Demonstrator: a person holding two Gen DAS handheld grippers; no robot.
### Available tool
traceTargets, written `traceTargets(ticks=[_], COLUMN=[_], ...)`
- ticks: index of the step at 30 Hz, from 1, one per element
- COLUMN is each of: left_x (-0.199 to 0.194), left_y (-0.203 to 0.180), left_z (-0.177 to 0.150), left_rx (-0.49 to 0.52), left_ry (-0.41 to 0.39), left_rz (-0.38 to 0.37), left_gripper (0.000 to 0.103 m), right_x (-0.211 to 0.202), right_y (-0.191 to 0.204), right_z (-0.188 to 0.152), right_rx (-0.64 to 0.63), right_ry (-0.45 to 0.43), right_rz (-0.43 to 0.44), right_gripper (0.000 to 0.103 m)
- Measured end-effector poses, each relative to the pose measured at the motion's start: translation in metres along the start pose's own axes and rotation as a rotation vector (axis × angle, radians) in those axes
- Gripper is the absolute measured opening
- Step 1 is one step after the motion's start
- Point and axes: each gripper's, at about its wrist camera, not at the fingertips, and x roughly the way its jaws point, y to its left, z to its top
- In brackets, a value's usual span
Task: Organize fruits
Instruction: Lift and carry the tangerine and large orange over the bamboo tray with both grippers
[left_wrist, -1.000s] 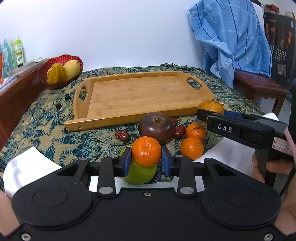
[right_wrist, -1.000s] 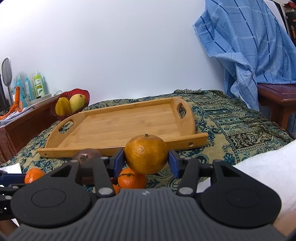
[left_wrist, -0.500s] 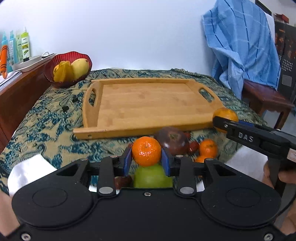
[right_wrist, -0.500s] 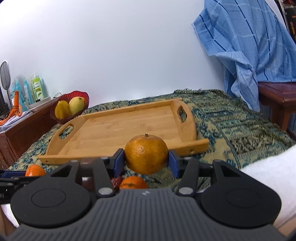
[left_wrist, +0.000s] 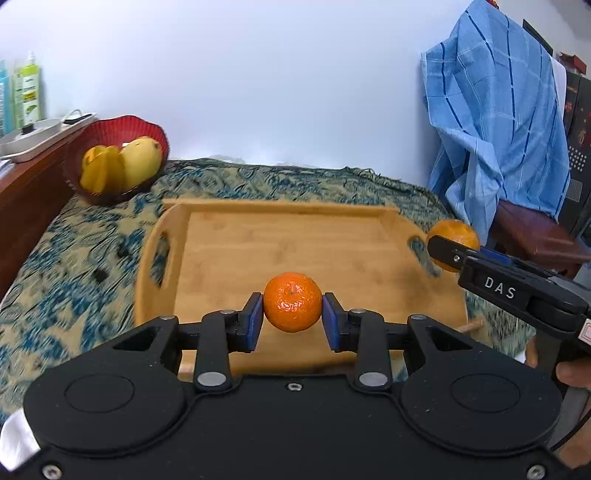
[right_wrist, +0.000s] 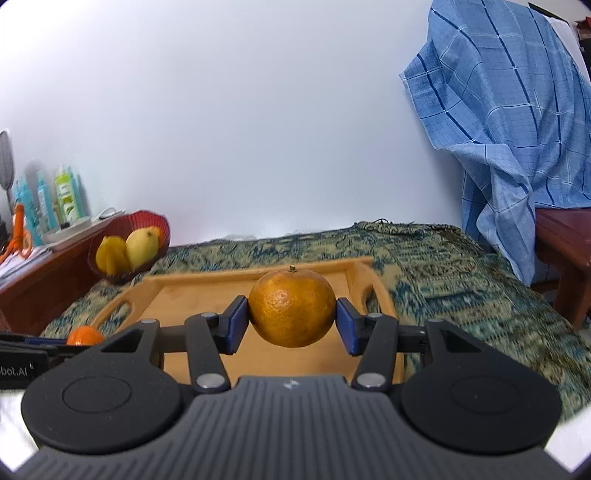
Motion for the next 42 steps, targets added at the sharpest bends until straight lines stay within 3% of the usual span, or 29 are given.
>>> traceTargets(ticks=[12,19,26,42], left_x=[0.112,0.183,0.209,0.229], left_y=[0.006,0.0,-0.008,-0.015], left_z=[0.074,0.087,0.09,0.088], left_rx=[-0.032,-0.047,-0.001,0.036], left_ry=[0.088,0.166,0.156,0.151], left_rz=[0.0,0.034,0.047,0.045], left_gripper=[0.032,0.032,0.032,0.032], right_x=[0.092,0.144,0.165,0.185], right_y=[-0.02,-0.034,-0.037,-0.035], right_z=[0.036,0.04,0.041,0.032], right_rx=[0.049,0.094,0.052,-0.011], right_ry=[0.1,0.199,0.241,0.293], right_rz=[-0.015,0.002,0.001,-0.029], right_gripper=[0.055,0.055,0.055,0.055])
